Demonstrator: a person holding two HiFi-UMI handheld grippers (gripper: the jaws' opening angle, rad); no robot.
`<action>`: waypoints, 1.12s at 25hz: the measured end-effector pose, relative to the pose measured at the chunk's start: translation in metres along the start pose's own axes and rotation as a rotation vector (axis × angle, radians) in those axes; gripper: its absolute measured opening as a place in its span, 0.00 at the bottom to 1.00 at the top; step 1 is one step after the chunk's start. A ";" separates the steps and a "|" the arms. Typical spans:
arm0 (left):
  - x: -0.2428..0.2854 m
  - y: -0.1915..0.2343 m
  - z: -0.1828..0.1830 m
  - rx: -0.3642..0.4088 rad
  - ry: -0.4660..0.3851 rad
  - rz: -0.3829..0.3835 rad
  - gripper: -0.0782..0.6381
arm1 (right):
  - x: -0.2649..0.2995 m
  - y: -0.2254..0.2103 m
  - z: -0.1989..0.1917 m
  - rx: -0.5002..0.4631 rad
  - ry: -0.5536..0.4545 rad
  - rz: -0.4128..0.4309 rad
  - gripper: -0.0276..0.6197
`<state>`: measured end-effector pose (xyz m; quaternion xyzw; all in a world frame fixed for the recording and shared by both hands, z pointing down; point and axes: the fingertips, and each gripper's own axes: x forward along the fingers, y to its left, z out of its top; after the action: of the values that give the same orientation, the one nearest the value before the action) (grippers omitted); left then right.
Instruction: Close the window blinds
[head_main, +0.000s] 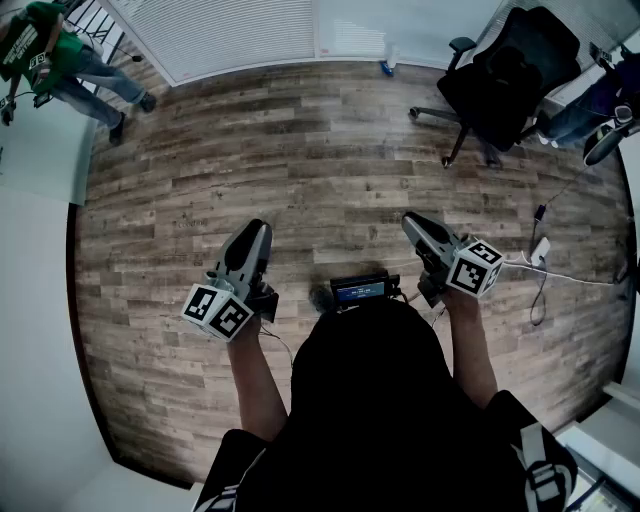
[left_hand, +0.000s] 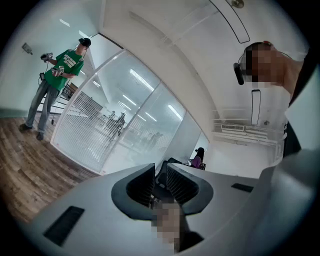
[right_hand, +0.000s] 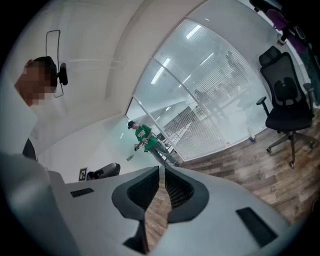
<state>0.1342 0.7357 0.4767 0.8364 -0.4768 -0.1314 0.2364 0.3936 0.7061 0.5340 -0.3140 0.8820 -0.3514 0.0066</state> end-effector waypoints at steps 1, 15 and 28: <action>0.000 0.001 0.001 0.001 -0.001 0.000 0.22 | 0.001 0.000 0.000 -0.005 0.004 -0.003 0.11; -0.007 0.032 0.008 -0.005 -0.022 -0.021 0.22 | 0.039 0.011 0.000 -0.029 0.023 -0.001 0.11; -0.029 0.085 0.039 0.004 -0.051 0.049 0.22 | 0.101 0.000 0.000 0.011 0.032 -0.037 0.11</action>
<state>0.0396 0.7131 0.4880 0.8214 -0.5030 -0.1460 0.2258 0.3123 0.6493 0.5556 -0.3247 0.8740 -0.3614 -0.0122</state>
